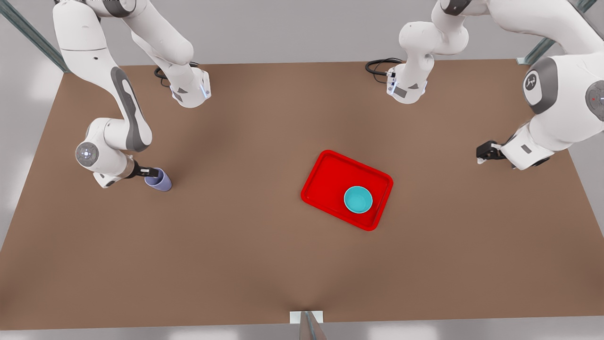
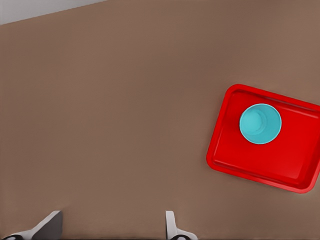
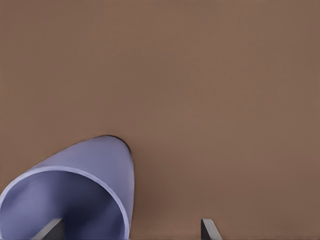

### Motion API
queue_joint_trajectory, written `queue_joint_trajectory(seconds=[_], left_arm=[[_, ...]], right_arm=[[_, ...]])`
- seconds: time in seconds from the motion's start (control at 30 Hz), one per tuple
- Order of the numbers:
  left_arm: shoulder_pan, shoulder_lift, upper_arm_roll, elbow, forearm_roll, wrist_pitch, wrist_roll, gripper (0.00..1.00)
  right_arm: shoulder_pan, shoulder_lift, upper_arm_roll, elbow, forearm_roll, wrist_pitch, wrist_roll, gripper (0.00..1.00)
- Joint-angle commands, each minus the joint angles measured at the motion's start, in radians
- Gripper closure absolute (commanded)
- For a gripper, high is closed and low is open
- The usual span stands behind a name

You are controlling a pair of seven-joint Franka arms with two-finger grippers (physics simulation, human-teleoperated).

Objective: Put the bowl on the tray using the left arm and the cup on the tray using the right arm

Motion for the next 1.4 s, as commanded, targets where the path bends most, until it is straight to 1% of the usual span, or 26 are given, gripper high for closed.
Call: queue_joint_trajectory(seconds=[0.0,0.17,0.5,0.53,0.57,0.6,1.07,1.2,1.27,1.3,1.37], left_arm=[[0.003,0.002,0.0,0.0,0.038,0.0,0.0,0.0],[0.001,0.051,-0.001,0.0,0.007,0.029,0.005,0.0],[0.003,0.055,0.0,-0.001,0.005,0.026,0.005,0.0],[0.003,0.055,0.0,-0.001,0.005,0.026,0.005,0.0],[0.003,0.055,0.0,-0.003,0.005,0.026,0.005,0.0],[0.003,0.055,0.0,-0.003,0.005,0.026,0.005,0.0],[0.0,0.055,0.0,-0.011,0.005,0.022,0.003,0.0],[0.0,0.055,0.0,-0.011,0.005,0.022,0.003,0.0],[0.0,0.055,0.0,-0.011,0.005,0.022,0.003,0.0],[0.0,0.055,0.0,-0.011,0.005,0.023,0.003,0.0],[0.0,0.055,0.0,-0.011,0.005,0.023,0.003,0.0]], right_arm=[[0.0,0.0,0.001,0.0,-0.001,0.0,0.0,0.0],[0.002,0.028,-0.001,0.003,-0.001,0.014,0.005,0.0],[-0.001,0.08,-0.002,0.017,-0.044,0.044,0.008,0.0],[-0.003,0.081,-0.002,0.017,-0.047,0.046,0.008,0.26],[-0.001,0.081,-0.002,0.018,-0.047,0.046,0.006,0.55],[-0.003,0.081,-0.002,0.018,-0.047,0.046,0.008,0.79],[0.018,0.075,0.001,0.031,-0.047,0.041,0.009,0.79],[0.037,0.061,0.004,0.067,-0.045,-0.001,0.008,0.79],[0.02,0.051,0.077,0.123,-0.031,-0.066,0.015,0.79],[0.026,0.042,0.12,0.156,0.024,-0.098,0.028,0.79],[0.04,0.045,0.182,0.235,0.052,-0.169,0.107,0.79]])
